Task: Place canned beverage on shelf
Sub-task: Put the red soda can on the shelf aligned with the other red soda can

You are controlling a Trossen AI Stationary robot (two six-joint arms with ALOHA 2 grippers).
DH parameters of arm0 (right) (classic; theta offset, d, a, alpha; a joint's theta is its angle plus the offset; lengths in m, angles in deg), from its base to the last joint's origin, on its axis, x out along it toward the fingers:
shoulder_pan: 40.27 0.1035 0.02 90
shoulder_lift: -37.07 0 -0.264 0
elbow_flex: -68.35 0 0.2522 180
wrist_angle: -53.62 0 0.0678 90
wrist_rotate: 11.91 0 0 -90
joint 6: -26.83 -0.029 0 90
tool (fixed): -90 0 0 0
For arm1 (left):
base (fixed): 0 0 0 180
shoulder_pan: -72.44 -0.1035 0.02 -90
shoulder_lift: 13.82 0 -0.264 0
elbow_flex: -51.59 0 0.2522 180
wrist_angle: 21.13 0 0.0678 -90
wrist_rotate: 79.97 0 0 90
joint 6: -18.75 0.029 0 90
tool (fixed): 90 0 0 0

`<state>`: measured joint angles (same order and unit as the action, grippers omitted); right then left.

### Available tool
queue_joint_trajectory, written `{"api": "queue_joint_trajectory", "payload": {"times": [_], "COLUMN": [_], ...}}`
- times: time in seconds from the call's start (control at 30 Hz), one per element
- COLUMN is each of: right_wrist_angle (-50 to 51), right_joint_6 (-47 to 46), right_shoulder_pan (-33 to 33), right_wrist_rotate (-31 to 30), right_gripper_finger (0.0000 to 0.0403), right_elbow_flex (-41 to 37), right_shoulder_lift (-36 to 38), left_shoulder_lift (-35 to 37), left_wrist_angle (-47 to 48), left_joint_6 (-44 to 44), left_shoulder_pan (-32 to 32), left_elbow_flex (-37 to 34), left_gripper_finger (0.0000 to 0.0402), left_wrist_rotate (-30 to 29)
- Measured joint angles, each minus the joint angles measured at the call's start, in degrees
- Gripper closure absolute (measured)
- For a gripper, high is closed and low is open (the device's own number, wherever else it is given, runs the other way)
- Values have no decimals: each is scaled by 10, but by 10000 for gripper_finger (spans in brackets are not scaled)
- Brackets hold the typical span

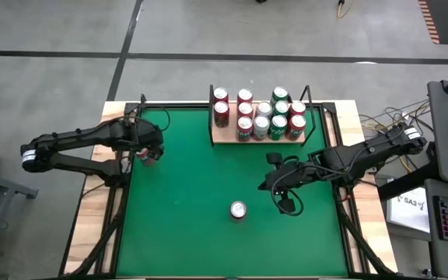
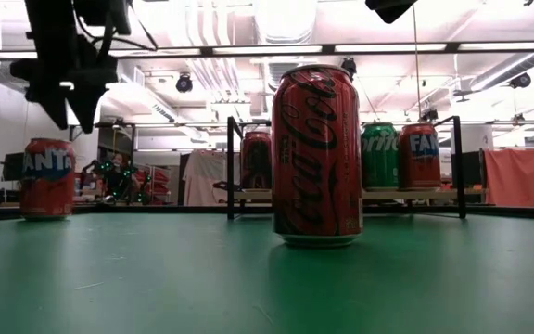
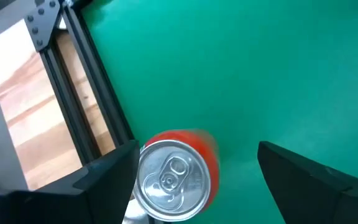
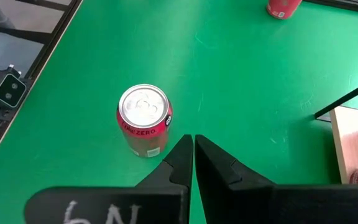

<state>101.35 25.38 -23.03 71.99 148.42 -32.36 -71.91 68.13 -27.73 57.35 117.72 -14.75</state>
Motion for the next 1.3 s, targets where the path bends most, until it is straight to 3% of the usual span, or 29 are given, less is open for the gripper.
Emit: {"api": "queue_joint_trajectory", "payload": {"times": [0.43, 0.73, 1.1, 1.3], "right_wrist_angle": [0, 0, -5, -15], "right_joint_6": [-7, -16, -26, -31], "right_shoulder_pan": [0, 0, 0, 0], "right_wrist_rotate": [0, 0, 0, 0], "right_gripper_finger": [394, 394, 394, 394], "right_elbow_flex": [0, 0, 0, 0], "right_shoulder_lift": [0, 0, 0, 0], "left_shoulder_lift": [-1, -1, 0, 0], "left_wrist_angle": [26, 29, -30, -70], "left_joint_6": [-42, -87, -92, -98], "left_shoulder_pan": [0, 0, 1, 1], "left_elbow_flex": [2, -47, -101, -122], "left_gripper_finger": [91, 91, 91, 91], "left_wrist_rotate": [-31, -31, -18, -44]}}
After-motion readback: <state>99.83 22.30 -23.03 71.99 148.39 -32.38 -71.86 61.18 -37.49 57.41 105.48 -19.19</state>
